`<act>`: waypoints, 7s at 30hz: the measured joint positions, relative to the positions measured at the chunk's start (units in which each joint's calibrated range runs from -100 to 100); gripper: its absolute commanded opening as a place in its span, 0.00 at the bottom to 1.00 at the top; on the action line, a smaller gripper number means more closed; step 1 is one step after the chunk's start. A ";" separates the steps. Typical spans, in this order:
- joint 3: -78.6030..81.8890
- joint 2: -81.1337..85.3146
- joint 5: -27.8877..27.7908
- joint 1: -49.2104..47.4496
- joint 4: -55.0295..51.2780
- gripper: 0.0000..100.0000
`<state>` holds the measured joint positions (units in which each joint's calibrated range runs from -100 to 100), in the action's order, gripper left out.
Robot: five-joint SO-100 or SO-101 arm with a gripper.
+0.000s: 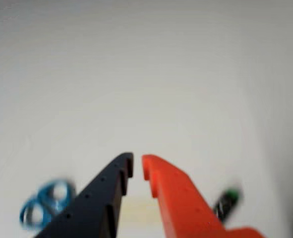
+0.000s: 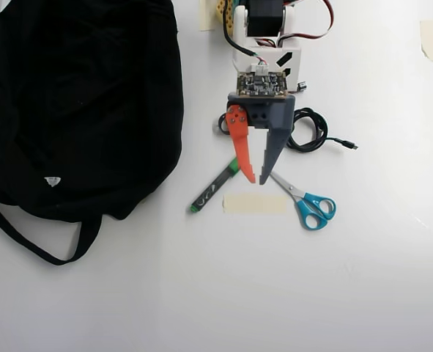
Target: Put the green marker into the black bag
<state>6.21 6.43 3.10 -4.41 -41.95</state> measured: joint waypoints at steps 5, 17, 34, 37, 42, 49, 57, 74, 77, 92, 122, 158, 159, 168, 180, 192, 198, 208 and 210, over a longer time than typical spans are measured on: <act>-3.62 0.00 0.00 0.15 -11.34 0.02; -4.17 0.00 0.00 0.00 -30.40 0.02; -4.17 0.00 0.05 -0.81 -40.10 0.03; -4.17 0.00 0.05 -0.96 -40.10 0.03; -4.17 0.00 0.05 -0.96 -40.10 0.03; -4.17 0.00 0.49 -0.96 -40.10 0.12; -4.17 0.00 2.20 -0.96 -40.10 0.21; -4.25 -6.89 9.13 -0.96 -40.10 0.22; -4.25 -7.97 9.67 -0.96 -40.10 0.22; -16.82 -20.59 10.40 -0.96 -40.10 0.28; -29.87 -39.35 16.56 -0.07 -40.10 0.28; -41.04 -50.89 14.46 2.57 -40.02 0.29; -41.04 -51.31 14.36 2.57 -40.02 0.29; -41.27 -51.72 14.16 3.01 -40.02 0.29; -46.62 -56.04 13.58 3.60 -40.02 0.29; -50.24 -58.61 13.19 4.19 -40.02 0.29; -50.24 -59.44 13.14 4.19 -40.02 0.29; -50.24 -59.61 12.65 4.26 -38.99 0.29; -50.24 -59.61 12.65 4.34 -38.64 0.29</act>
<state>-44.03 -53.18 15.75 -0.07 -80.59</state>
